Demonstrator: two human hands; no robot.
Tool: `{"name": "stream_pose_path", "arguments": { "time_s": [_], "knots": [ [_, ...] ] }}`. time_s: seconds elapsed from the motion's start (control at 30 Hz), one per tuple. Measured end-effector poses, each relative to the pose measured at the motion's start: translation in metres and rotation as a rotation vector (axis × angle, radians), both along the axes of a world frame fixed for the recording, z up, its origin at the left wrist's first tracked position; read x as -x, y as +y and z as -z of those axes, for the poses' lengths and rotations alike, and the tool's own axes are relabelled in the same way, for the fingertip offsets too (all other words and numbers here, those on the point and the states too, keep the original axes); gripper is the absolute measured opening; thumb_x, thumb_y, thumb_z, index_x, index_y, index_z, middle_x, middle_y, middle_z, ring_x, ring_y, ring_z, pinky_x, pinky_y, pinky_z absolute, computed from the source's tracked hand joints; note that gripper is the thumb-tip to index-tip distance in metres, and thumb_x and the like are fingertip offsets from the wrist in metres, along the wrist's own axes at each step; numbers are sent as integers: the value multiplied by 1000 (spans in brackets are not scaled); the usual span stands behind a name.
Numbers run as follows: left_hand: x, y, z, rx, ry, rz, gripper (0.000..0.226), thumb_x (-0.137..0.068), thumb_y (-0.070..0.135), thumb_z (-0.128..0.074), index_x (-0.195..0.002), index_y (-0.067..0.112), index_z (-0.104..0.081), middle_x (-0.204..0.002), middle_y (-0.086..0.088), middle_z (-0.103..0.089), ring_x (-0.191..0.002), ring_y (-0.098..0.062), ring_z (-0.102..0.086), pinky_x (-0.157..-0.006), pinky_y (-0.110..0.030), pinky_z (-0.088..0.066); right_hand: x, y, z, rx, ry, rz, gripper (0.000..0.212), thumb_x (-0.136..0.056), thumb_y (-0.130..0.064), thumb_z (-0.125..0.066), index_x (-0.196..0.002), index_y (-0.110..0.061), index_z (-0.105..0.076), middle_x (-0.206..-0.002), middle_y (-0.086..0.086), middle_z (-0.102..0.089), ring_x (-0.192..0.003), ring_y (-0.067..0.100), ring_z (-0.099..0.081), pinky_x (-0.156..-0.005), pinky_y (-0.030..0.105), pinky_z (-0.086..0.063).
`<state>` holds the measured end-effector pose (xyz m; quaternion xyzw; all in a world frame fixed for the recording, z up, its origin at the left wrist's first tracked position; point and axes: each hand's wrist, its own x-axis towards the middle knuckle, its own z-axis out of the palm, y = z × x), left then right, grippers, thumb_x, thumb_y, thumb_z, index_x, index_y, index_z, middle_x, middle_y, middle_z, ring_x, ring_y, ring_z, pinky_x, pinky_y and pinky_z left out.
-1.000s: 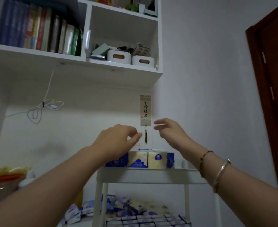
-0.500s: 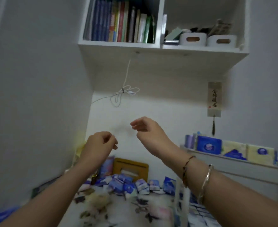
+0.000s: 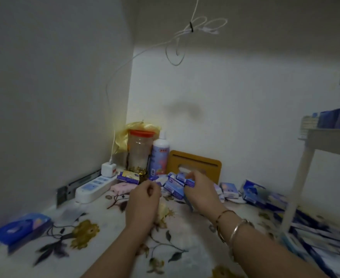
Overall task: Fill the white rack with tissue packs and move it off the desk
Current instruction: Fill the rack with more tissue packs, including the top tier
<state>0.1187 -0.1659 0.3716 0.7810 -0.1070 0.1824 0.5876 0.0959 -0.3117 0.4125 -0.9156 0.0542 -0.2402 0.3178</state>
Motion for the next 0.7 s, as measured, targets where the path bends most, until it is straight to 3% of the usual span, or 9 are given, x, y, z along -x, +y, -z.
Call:
{"name": "stream_pose_path", "arguments": {
  "time_s": [0.1,0.23,0.37,0.47,0.7],
  "knots": [
    [-13,1,-1,6,-48,-4,22,-93,28,-48,-80,19,-62,-80,-2,-68,-79,-19,-63,-73,-43,-51,-36,-12,20,175,48,17,39,-86,-19,-58,-124,-15,-52,-128,8,-55,-117,26,-51,-95,36,-44],
    [-21,11,-1,11,-30,-69,17,-92,21,-48,-84,28,-60,-88,7,-68,-84,-14,-61,-77,-39,-52,-79,-8,33,368,98,-71,59,-87,-40,-60,-139,-22,-39,-134,9,-46,-123,30,-44,-100,44,-42],
    [-27,13,3,-22,-1,-79,15,-93,16,-48,-91,24,-61,-91,8,-66,-87,-11,-60,-78,-35,-51,-114,3,37,541,211,-149,63,-88,-31,-57,-143,-34,-27,-144,13,-30,-134,37,-28,-108,50,-33],
    [-30,14,3,-39,13,-78,15,-92,14,-48,-92,23,-61,-91,9,-64,-87,-11,-58,-76,-32,-49,-126,7,37,685,294,-149,58,-89,-17,-50,-142,-29,-29,-136,17,-37,-128,39,-33,-101,50,-39],
    [-38,18,5,65,66,-93,14,-92,14,-52,-92,17,-65,-91,3,-66,-88,-14,-61,-77,-30,-48,-116,13,47,733,35,-62,42,-90,-11,-50,-130,-21,-43,-115,13,-55,-104,35,-54,-68,41,-47]
  ]
}}
